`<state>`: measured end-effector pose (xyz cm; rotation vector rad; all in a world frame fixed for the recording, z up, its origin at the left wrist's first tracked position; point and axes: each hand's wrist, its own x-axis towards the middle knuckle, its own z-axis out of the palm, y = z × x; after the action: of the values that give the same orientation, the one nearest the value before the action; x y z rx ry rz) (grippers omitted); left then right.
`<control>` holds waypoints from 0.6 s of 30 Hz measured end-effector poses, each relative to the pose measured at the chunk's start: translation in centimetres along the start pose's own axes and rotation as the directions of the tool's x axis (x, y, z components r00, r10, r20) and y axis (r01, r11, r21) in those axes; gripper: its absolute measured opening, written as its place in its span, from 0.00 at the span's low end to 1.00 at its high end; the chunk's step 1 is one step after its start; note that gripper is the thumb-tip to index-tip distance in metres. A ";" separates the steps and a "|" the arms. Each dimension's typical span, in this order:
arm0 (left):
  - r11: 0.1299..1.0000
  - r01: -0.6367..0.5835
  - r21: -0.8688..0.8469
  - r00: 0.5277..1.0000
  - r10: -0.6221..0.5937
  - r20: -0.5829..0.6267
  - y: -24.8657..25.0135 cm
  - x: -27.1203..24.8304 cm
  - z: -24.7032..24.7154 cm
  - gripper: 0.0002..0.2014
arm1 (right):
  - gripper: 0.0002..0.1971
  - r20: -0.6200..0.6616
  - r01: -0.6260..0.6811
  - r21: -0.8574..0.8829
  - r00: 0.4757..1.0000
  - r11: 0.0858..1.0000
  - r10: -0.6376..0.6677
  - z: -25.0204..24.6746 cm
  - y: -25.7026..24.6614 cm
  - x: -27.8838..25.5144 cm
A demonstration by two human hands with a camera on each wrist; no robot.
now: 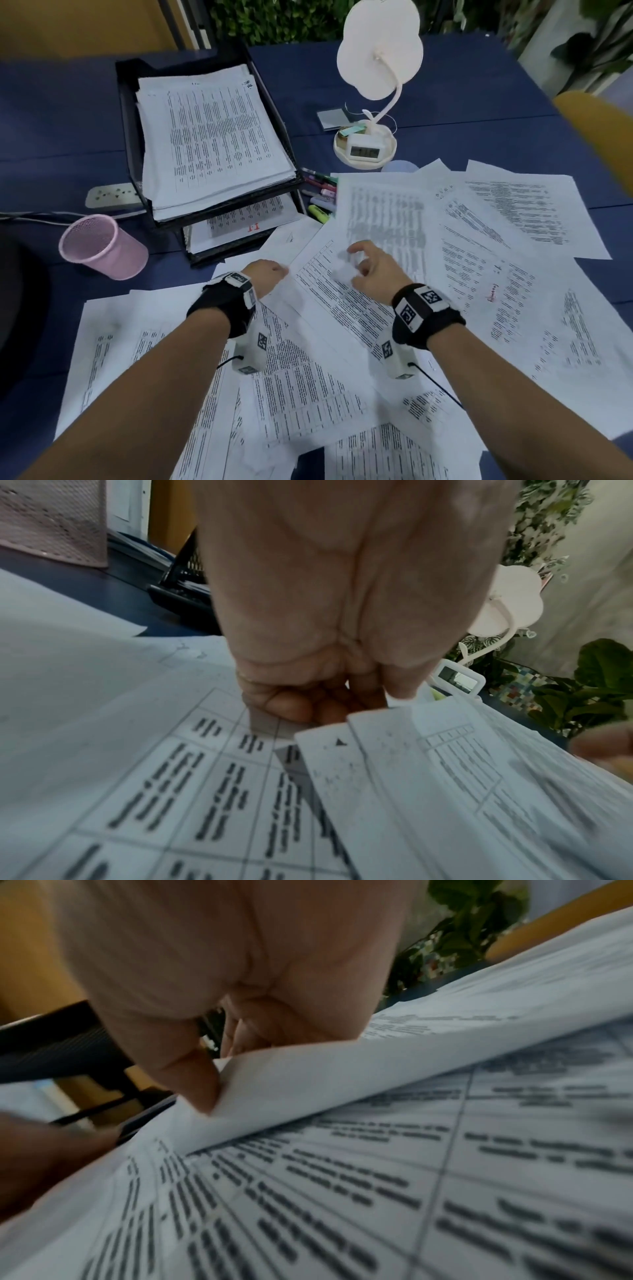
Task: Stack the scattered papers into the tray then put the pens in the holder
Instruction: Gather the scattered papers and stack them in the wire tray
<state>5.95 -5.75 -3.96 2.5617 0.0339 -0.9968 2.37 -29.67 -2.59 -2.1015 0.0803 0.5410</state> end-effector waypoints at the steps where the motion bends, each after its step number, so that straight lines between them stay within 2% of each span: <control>1: 0.999 0.029 -0.022 1.000 -0.029 -0.008 0.0 0.0 0.0 0.25 | 0.23 0.079 -0.014 -0.036 0.997 0.999 0.017 0.6 -0.1 -0.5; 4: 0.971 0.080 -0.225 0.995 -0.092 -0.043 0.0 -0.2 0.1 0.32 | 0.21 0.235 -0.034 -0.117 0.970 0.993 0.061 1.6 -0.4 -1.7; 6: 0.951 0.091 -0.295 0.994 -0.103 -0.025 0.1 -0.5 0.1 0.34 | 0.12 0.233 -0.074 -0.034 0.969 0.997 0.080 1.6 -0.7 -2.0; 7: 0.962 0.078 -0.262 0.997 -0.083 -0.007 0.0 -0.7 0.0 0.34 | 0.09 0.168 -0.087 0.009 0.982 0.996 0.084 1.4 -0.7 -1.8; 8: 0.973 0.046 -0.226 0.999 -0.049 -0.007 -0.1 -0.9 0.1 0.32 | 0.10 0.049 -0.083 -0.003 0.995 0.997 0.083 1.1 -0.4 -1.5; 9: 0.981 0.003 -0.196 1.000 -0.008 -0.027 -0.1 -1.0 0.3 0.27 | 0.13 -0.103 -0.085 -0.092 0.992 0.992 0.075 0.6 0.0 -1.1; 11: 0.970 -0.083 -0.228 0.995 0.071 -0.064 -0.3 -0.9 0.8 0.11 | 0.15 -0.388 -0.208 -0.367 0.920 0.907 0.054 -0.7 1.0 -0.3; 12: 0.961 -0.115 -0.253 0.990 0.092 -0.102 -0.4 -1.0 1.1 0.12 | 0.20 -0.482 -0.311 -0.421 0.873 0.852 0.081 -1.6 1.5 0.0; 14: 0.937 -0.160 -0.310 0.980 0.112 -0.167 -0.5 -1.4 1.4 0.14 | 0.35 -0.527 -0.477 -0.360 0.813 0.802 0.247 -3.0 2.3 0.4; 16: 0.908 -0.222 -0.356 0.965 0.152 -0.216 -0.7 -1.7 1.6 0.14 | 0.47 -0.500 -0.521 -0.245 0.791 0.817 0.354 -4.3 3.0 0.8; 18: 0.896 -0.263 -0.358 0.952 0.180 -0.248 -0.9 -2.0 1.5 0.13 | 0.53 -0.492 -0.510 -0.167 0.785 0.844 0.378 -5.1 3.8 1.4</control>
<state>3.34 -5.22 -3.95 2.2292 -0.0060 -0.5640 4.41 -35.79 -3.74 -2.4767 0.8368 0.3481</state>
